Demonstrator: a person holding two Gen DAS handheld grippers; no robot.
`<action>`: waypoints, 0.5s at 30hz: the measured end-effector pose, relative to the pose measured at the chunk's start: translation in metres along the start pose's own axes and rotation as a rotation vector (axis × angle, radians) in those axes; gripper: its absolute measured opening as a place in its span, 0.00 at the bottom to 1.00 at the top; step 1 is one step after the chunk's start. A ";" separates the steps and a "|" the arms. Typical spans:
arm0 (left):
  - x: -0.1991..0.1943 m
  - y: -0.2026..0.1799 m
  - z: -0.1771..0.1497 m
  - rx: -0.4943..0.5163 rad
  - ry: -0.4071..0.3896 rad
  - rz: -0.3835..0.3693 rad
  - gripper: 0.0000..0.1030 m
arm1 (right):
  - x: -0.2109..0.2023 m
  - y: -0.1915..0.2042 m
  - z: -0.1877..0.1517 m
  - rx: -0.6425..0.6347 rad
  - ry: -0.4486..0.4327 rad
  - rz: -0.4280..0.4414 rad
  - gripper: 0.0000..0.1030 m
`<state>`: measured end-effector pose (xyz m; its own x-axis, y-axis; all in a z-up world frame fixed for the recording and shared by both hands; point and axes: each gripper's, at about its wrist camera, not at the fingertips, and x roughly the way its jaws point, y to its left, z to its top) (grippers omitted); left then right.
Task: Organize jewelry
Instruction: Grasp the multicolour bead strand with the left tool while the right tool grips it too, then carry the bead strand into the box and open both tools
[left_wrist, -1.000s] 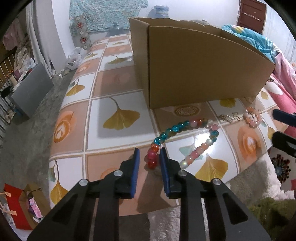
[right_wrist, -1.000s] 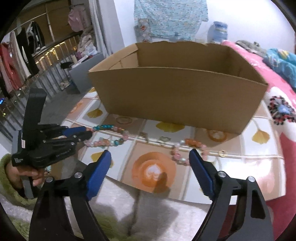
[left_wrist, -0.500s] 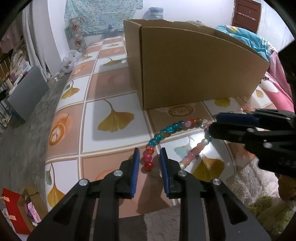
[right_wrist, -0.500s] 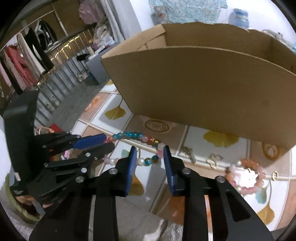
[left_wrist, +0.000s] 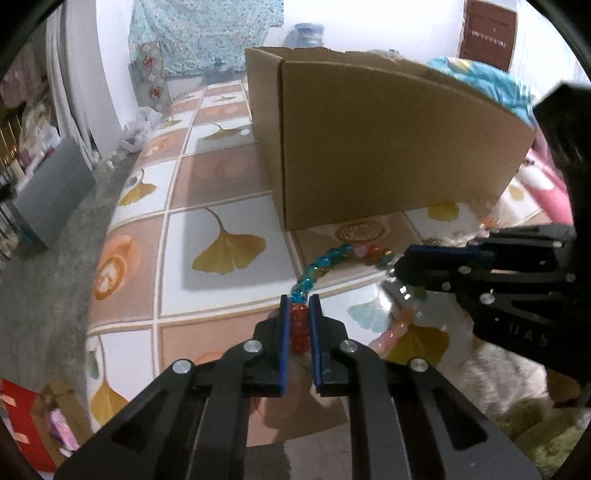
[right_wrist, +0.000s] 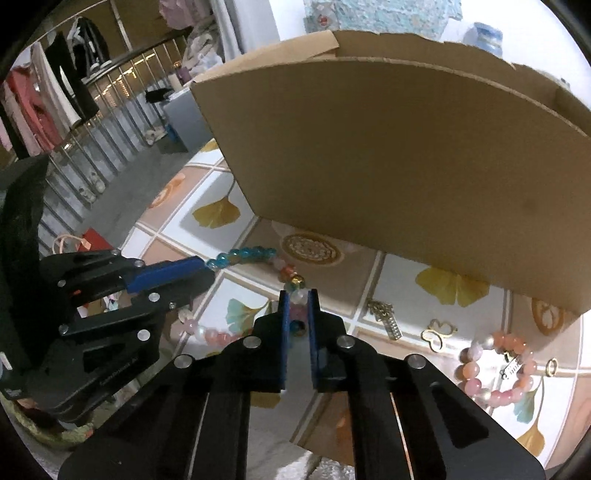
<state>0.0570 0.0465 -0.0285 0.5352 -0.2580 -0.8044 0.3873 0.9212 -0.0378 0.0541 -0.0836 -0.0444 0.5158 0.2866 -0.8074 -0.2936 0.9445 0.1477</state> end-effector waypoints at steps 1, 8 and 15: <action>-0.002 0.001 0.001 -0.010 -0.004 -0.007 0.09 | -0.004 -0.001 0.000 0.002 -0.011 0.008 0.07; -0.046 0.005 0.015 -0.051 -0.088 -0.114 0.09 | -0.038 -0.005 0.002 0.019 -0.074 0.070 0.07; -0.108 0.000 0.056 -0.036 -0.234 -0.221 0.09 | -0.093 0.006 0.029 -0.018 -0.208 0.116 0.07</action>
<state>0.0411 0.0582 0.0912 0.6005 -0.5091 -0.6166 0.4887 0.8440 -0.2209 0.0280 -0.1002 0.0484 0.6321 0.4218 -0.6500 -0.3736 0.9008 0.2212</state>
